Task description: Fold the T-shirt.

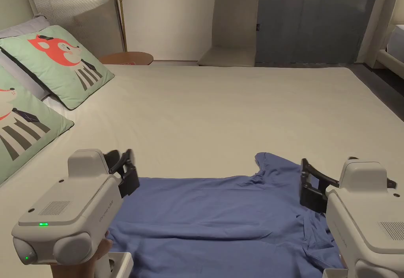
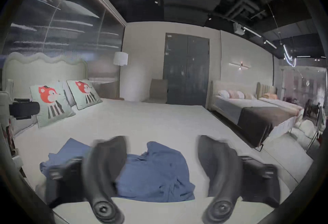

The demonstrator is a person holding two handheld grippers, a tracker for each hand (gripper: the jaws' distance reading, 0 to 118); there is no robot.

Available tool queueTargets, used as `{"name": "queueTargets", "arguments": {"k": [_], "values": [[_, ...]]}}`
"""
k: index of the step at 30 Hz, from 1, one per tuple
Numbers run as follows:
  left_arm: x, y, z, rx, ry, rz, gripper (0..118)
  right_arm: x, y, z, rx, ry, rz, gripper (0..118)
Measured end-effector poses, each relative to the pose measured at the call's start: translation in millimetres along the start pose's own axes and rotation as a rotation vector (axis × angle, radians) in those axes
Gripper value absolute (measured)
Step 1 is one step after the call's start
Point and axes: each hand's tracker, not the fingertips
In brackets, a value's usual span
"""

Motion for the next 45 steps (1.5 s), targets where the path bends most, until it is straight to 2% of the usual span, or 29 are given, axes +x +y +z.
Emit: {"name": "queueTargets", "arguments": {"k": [1,2,3,8,11,24,25,26,27,28,29,32,35,37,38,39,40,44,45], "values": [[1,-2,-1,-0.003,0.000,0.003,2,1,-4,-7,-0.001,-0.007,0.004,38],[1,-3,-1,-0.008,-0.005,0.009,0,2,-6,-13,-0.003,-0.013,0.007,4],[-4,-4,-5,-0.034,-0.035,0.029,0,2,-9,-19,-0.006,0.000,0.010,1],[-13,-9,-27,-0.087,-0.007,-0.004,0,1,-8,-30,-0.021,-0.004,0.008,1],[-24,-8,-54,-0.179,0.004,-0.006,0,3,-11,-40,-0.031,0.002,0.001,1],[-91,-24,-222,-0.561,0.003,0.051,1,3,-20,-118,-0.103,0.027,-0.001,1],[-98,-29,-238,-0.600,0.007,0.057,6,3,-21,-123,-0.110,0.028,0.001,1],[-103,-33,-251,-0.626,0.023,0.059,22,2,-20,-125,-0.117,0.027,0.002,1],[-104,-40,-261,-0.683,0.041,0.035,60,2,-23,-130,-0.125,0.026,0.001,1],[-107,-47,-272,-0.712,0.071,0.032,85,2,-25,-134,-0.134,0.026,0.002,1],[-111,-55,-280,-0.722,0.091,0.035,99,3,-28,-138,-0.143,0.028,0.002,1],[-119,-74,-297,-0.783,0.110,0.039,88,7,-43,-152,-0.175,0.030,0.001,1],[-118,-90,-304,-0.821,0.121,0.039,50,11,-55,-164,-0.214,0.031,0.003,1],[-110,-94,-299,-0.780,0.123,-0.032,43,15,-60,-169,-0.232,0.033,0.007,1],[-105,-91,-295,-0.767,0.125,-0.050,31,17,-61,-174,-0.246,0.032,0.005,1],[-108,-91,-295,-0.749,0.115,-0.069,3,20,-63,-179,-0.262,0.035,-0.003,1],[-106,-89,-292,-0.735,0.074,-0.066,3,24,-65,-185,-0.282,0.035,-0.007,1],[-97,-79,-276,-0.656,0.072,-0.128,3,38,-62,-220,-0.386,0.020,-0.040,1],[-94,-74,-270,-0.637,0.072,-0.141,3,44,-65,-231,-0.404,0.015,-0.065,6]]}}
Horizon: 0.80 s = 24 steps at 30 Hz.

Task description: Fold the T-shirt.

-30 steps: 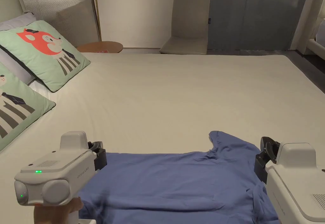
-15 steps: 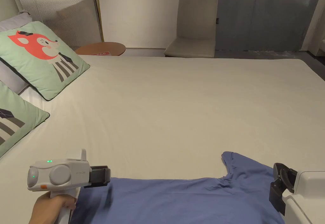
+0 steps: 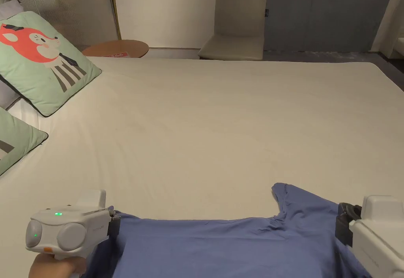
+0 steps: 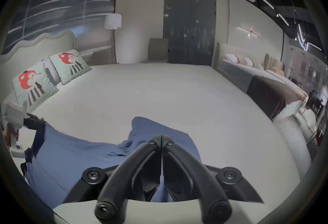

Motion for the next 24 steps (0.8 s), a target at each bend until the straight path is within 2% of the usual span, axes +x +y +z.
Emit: {"name": "queueTargets", "arguments": {"k": [1,2,5,6,7,8,9,12,13,14,15,16,17,20,24], "values": [[1,0,9,0.022,-0.007,-0.003,3,8,3,-15,-0.027,-0.008,-0.019,13],[2,1,18,0.035,-0.025,-0.003,3,14,5,-29,-0.052,-0.024,-0.011,28],[2,3,41,0.094,-0.096,0.001,3,27,11,-68,-0.187,-0.060,-0.028,50],[7,4,51,0.097,-0.096,0.006,3,29,10,-80,-0.232,-0.065,-0.030,76],[7,4,55,0.102,-0.094,0.010,3,31,9,-91,-0.269,-0.066,-0.023,91],[6,4,59,0.113,-0.103,0.014,3,34,6,-101,-0.305,-0.065,-0.035,100],[6,4,61,0.117,-0.105,0.016,3,35,4,-110,-0.337,-0.083,-0.018,100],[4,5,65,0.116,-0.103,0.032,3,34,-6,-126,-0.398,-0.087,-0.004,96],[2,4,66,0.111,-0.103,0.042,3,32,-7,-125,-0.416,-0.075,-0.009,82],[2,4,66,0.108,-0.097,0.055,3,33,-9,-120,-0.413,-0.032,-0.028,56],[0,1,68,0.108,-0.096,0.063,3,31,-9,-110,-0.366,-0.015,-0.060,36],[-2,-1,69,0.106,-0.094,0.069,3,29,-6,-102,-0.369,-0.024,-0.052,16],[-4,-3,71,0.103,-0.091,0.073,3,27,-3,-98,-0.381,0.003,-0.042,4],[-7,-9,78,0.098,-0.075,0.095,3,23,0,-66,-0.314,-0.014,0.027,4],[-16,-21,92,0.088,-0.074,0.145,3,34,9,-24,-0.224,0.042,-0.014,4]]}}
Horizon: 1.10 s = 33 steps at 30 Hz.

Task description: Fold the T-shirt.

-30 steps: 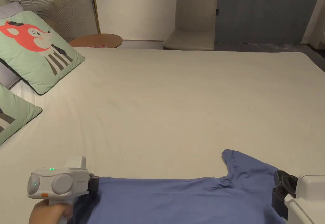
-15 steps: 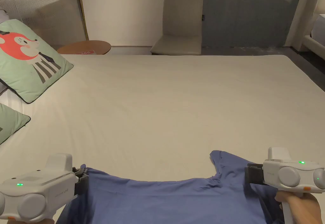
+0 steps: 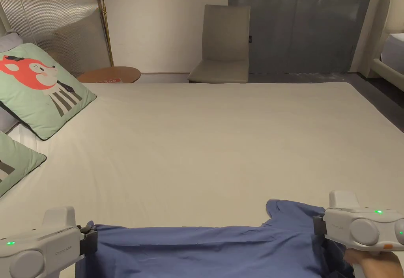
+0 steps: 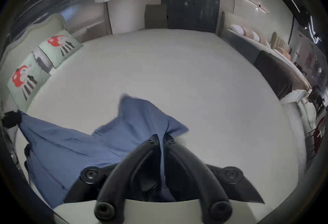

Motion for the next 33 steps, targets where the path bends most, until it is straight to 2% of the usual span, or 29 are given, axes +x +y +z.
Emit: {"name": "queueTargets", "arguments": {"k": [7,15,20,26,30,32,33], "values": [[-17,-29,38,-0.015,-0.010,0.072,3,9,-34,113,0.134,0.101,-0.046,4],[-23,-83,79,-0.024,0.002,0.102,3,-2,-106,176,0.152,0.116,-0.023,4],[-23,-126,84,-0.057,0.019,0.121,3,-3,-163,170,0.116,0.028,-0.004,4],[-22,-160,77,-0.132,0.068,0.107,3,-3,-212,144,0.002,-0.029,-0.084,4],[-25,-167,72,-0.150,0.080,0.080,3,-4,-223,134,-0.024,-0.046,-0.106,4],[-24,-164,70,-0.157,0.086,0.066,6,-8,-219,134,-0.025,-0.059,-0.100,5],[-23,-161,69,-0.166,0.090,0.061,12,-8,-216,137,-0.028,-0.062,-0.098,7]]}}
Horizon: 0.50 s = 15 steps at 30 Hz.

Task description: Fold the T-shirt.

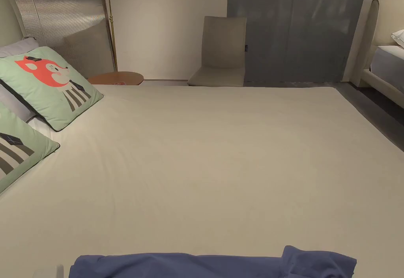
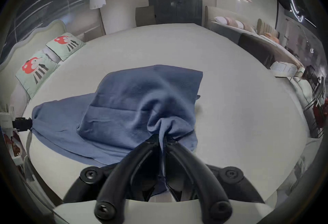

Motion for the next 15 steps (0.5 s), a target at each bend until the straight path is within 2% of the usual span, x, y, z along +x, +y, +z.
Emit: {"name": "queueTargets", "arguments": {"k": [1,2,3,4,5,8,15], "values": [[0,3,0,0.000,-0.002,0.001,23,-2,4,4,0.001,0.000,-0.002,17],[1,5,5,0.016,-0.011,0.008,45,-5,10,10,0.011,0.005,-0.007,33],[3,10,10,0.048,-0.030,0.020,78,-7,16,16,0.053,0.008,-0.010,65],[6,16,15,0.078,-0.053,0.031,99,-9,23,21,0.096,0.007,-0.008,86],[10,20,22,0.113,-0.070,0.044,110,-13,32,28,0.136,0.006,-0.005,102],[27,47,50,0.259,-0.139,0.052,109,-31,64,54,0.314,-0.007,0.023,111],[87,83,116,0.676,-0.170,-0.035,109,-75,114,107,0.611,-0.027,0.106,111]]}}
